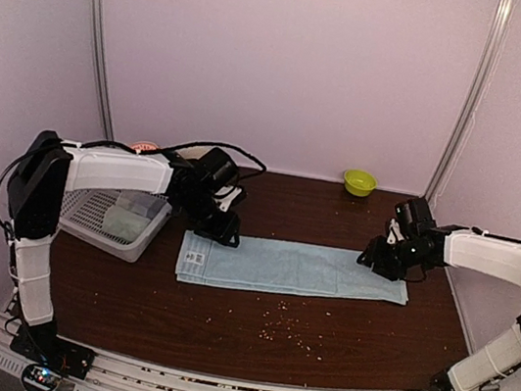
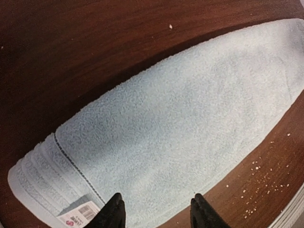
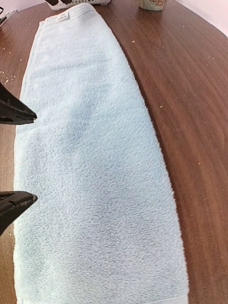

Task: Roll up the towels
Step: Smooth out the towel at the center of the board.

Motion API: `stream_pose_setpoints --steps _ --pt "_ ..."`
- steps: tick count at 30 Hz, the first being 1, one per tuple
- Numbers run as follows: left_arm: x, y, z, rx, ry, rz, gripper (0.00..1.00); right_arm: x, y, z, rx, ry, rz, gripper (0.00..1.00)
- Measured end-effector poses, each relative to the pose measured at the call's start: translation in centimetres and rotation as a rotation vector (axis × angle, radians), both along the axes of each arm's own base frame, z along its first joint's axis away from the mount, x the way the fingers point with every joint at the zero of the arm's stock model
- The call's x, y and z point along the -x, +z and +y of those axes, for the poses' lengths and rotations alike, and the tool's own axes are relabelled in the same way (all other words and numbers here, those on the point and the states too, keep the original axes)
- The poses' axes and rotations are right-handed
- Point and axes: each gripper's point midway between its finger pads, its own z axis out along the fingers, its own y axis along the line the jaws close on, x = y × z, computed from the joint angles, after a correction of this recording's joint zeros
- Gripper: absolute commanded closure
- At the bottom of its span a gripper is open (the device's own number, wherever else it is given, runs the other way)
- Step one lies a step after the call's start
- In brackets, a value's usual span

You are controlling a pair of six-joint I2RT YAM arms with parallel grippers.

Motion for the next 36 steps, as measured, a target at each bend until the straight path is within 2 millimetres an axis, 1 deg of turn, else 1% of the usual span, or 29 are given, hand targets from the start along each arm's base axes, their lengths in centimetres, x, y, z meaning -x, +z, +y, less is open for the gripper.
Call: stream_pose_setpoints --steps 1,4,7,9,14,16,20,22,25,27,30,33,36 --pt "-0.4 -1.0 -0.3 -0.011 0.000 0.011 0.55 0.4 -0.7 0.0 -0.007 -0.010 0.014 0.52" --pt "-0.8 -3.4 -0.7 -0.040 0.001 0.041 0.59 1.1 -1.7 -0.2 -0.012 -0.028 0.038 0.52" --pt "-0.3 -5.9 -0.2 -0.073 0.006 0.078 0.65 1.1 -1.8 -0.2 -0.016 -0.031 0.032 0.52" --pt "0.4 -7.2 0.6 -0.095 0.013 0.099 0.68 1.2 -1.7 -0.1 -0.020 -0.031 0.022 0.53" --pt "1.6 -7.4 1.7 -0.065 0.036 0.078 0.76 2.3 -1.7 -0.8 -0.017 -0.055 0.019 0.49" --pt "2.4 -7.5 2.3 -0.058 0.048 0.078 0.79 2.4 -1.2 -1.2 -0.007 -0.072 0.007 0.48" --pt "4.3 -7.5 3.4 -0.045 0.064 0.080 0.79 2.4 0.4 -2.4 0.027 -0.116 -0.042 0.48" --pt "5.4 -7.5 3.6 -0.042 0.059 0.083 0.76 2.5 1.1 -3.1 0.041 -0.137 -0.058 0.47" --pt "7.1 -7.4 3.5 -0.045 0.037 0.088 0.66 2.6 1.5 -4.3 0.062 -0.176 -0.065 0.46" --pt "7.9 -7.2 3.4 -0.053 0.021 0.097 0.58 2.5 1.3 -5.4 0.071 -0.209 -0.059 0.45" --pt "8.7 -6.9 3.6 -0.075 0.004 0.117 0.53 2.4 0.7 -7.6 0.085 -0.267 -0.035 0.45" --pt "8.7 -5.8 3.6 -0.095 -0.014 0.126 0.51 2.2 -0.3 -9.3 0.101 -0.302 0.000 0.44" --pt "7.5 -3.4 2.4 -0.074 -0.035 0.091 0.51 2.2 -1.9 -10.3 0.111 -0.313 0.055 0.44"
